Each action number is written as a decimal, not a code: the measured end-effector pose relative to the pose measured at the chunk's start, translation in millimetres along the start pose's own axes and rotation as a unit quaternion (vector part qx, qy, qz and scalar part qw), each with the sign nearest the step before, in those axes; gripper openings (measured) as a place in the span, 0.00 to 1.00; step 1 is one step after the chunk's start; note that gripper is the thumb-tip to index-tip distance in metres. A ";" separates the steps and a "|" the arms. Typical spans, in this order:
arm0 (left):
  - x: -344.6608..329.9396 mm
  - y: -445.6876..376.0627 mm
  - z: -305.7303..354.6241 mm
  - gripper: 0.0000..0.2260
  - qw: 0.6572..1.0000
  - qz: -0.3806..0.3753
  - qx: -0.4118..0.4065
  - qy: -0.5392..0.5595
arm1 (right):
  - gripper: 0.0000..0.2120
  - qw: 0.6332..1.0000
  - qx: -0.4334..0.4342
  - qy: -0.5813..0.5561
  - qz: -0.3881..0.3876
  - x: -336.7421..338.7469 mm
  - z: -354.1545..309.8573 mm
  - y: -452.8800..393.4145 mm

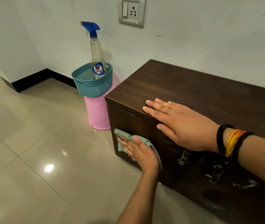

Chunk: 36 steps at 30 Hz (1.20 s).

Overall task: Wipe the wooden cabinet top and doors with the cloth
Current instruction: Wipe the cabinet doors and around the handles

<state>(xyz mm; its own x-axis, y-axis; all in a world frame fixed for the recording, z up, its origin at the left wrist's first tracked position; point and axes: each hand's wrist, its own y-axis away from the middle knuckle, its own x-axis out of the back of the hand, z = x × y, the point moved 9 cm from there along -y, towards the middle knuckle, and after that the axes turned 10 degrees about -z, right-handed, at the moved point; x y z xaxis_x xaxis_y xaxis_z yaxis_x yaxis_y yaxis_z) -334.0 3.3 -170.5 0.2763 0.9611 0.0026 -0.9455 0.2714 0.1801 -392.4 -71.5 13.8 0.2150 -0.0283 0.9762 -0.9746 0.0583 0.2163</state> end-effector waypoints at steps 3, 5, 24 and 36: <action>10.0 -37.7 14.4 0.31 0.997 0.032 -0.070 -0.022 | 0.28 1.000 0.004 -0.002 -0.001 -0.9 0.4 -2.5; 27.4 -61.7 -26.6 0.34 0.997 0.064 0.022 0.042 | 0.29 1.000 0.002 -0.001 -0.003 -1.0 -0.3 -2.8; 5.5 -25.3 -24.8 0.30 0.996 0.082 -0.016 0.033 | 0.32 0.998 0.049 0.042 0.000 0.4 -14.1 -22.3; 2.0 -20.4 -62.1 0.32 0.991 0.105 0.029 0.080 | 0.31 0.998 0.066 0.022 0.006 2.5 -14.5 -21.0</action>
<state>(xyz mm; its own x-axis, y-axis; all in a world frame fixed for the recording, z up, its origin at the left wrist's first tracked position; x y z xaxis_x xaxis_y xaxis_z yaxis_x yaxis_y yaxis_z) -324.8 2.9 -235.3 0.0400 0.9931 -0.1100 -0.9662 0.0665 0.2492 -370.5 -58.3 11.9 0.2032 0.0162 0.9790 -0.9763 -0.0728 0.2038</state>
